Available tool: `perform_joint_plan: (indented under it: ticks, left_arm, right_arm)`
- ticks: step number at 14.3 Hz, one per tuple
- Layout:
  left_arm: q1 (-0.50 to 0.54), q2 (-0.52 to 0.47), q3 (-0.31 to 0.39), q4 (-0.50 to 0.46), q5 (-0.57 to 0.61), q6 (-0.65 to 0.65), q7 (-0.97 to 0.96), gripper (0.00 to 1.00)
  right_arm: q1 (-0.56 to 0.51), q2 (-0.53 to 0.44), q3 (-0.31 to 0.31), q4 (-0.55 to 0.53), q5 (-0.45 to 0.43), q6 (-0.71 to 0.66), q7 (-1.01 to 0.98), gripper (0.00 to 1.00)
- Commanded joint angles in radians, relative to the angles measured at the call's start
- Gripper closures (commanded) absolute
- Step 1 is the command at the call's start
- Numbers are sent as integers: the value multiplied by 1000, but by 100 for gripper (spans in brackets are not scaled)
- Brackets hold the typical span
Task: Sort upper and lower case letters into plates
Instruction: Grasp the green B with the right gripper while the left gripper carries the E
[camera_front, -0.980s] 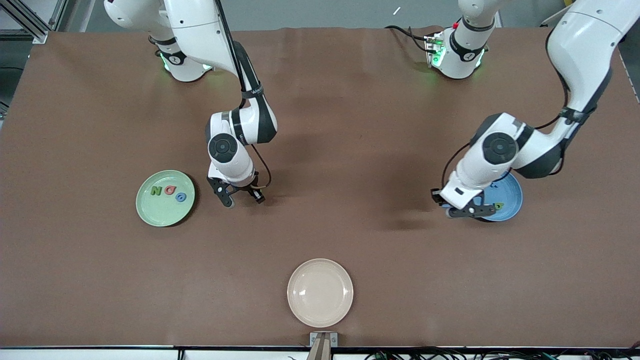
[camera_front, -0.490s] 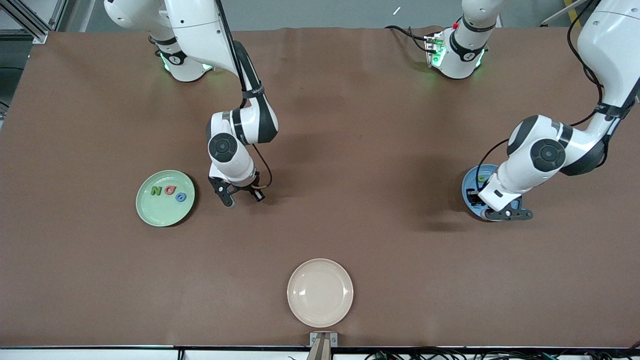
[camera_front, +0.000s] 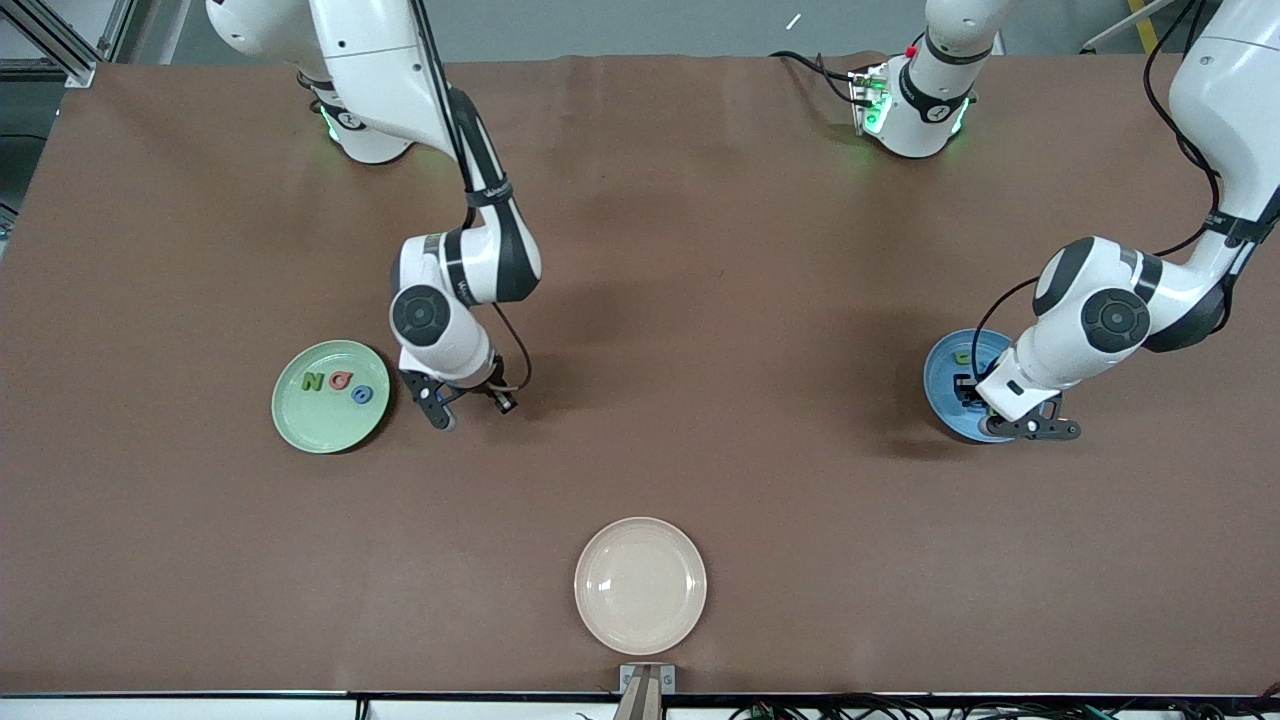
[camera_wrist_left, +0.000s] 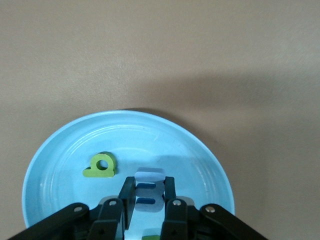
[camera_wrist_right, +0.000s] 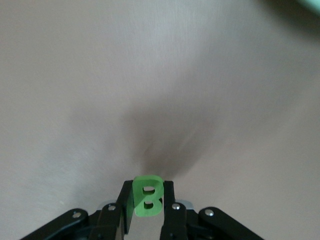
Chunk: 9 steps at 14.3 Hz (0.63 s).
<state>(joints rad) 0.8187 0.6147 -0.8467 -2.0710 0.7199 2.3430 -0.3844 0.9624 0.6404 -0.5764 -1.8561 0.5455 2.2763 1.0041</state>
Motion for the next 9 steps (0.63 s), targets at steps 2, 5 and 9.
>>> perform_joint_plan:
  ticks: [2, 5, 9]
  left_arm:
    - [3, 20, -2, -1, 35, -1, 7, 96]
    - [0, 31, 18, 0, 59, -1, 7, 96]
    - [-3, 48, 29, 5, 84, -1, 7, 95]
  right_arm:
    - [-51, -18, -112, 65, 10, -170, -239, 100]
    - [-89, -19, -174, 12, 10, -173, -466, 100]
    - [-164, -18, -217, -37, 10, -172, -721, 100]
